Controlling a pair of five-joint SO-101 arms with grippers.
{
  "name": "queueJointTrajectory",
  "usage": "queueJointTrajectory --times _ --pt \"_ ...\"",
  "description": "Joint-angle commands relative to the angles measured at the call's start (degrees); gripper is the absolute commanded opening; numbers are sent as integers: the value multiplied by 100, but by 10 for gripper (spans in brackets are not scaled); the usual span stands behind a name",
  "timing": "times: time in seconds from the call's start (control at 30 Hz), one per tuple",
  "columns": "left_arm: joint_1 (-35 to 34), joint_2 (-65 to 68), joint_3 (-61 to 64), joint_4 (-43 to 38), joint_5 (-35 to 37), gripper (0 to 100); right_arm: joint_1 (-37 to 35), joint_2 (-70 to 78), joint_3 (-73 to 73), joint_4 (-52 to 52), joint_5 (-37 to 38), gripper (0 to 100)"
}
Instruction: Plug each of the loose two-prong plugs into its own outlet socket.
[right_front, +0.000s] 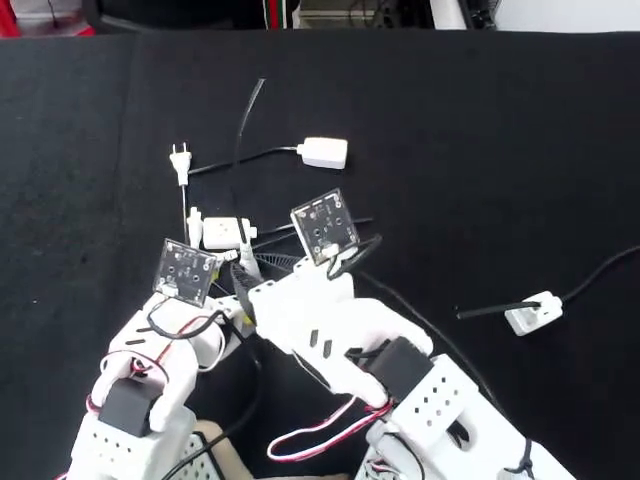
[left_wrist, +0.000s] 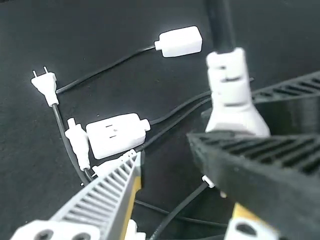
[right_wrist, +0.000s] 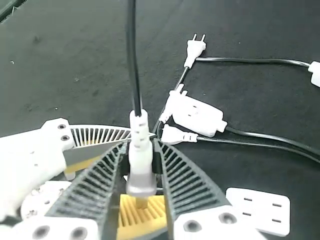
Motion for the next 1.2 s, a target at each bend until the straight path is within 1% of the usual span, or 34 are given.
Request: queueJointTrajectory --times 0.0,0.13,0.23,0.3,0.37,0.5,0.8,0.9,1.07,1.17 --pt "-48 -44 -479 -132 53 302 -132 -75 -4 -62 -62 11" --pt "-303 -44 -567 -105 193 302 -88 -75 -40 79 -62 11" --pt "-321 -44 -857 316 466 302 149 -75 -48 -26 -70 11" --pt "-312 -44 -1138 651 501 302 255 -75 -4 -158 -114 11" --pt "-286 -44 -1279 765 501 297 264 -75 -13 -202 -308 11" --pt "-321 -44 -1279 589 484 244 255 -75 4 -149 -396 11" --pt "-347 -44 -1270 580 457 239 255 -75 101 -114 -352 11" --pt "-567 -44 -1147 440 457 233 255 -75 -40 185 -343 11" --pt "-611 -44 -1068 334 431 112 255 -75 -356 738 -53 11" --pt "-514 -35 -1077 360 132 98 255 -75 -418 862 -18 11"
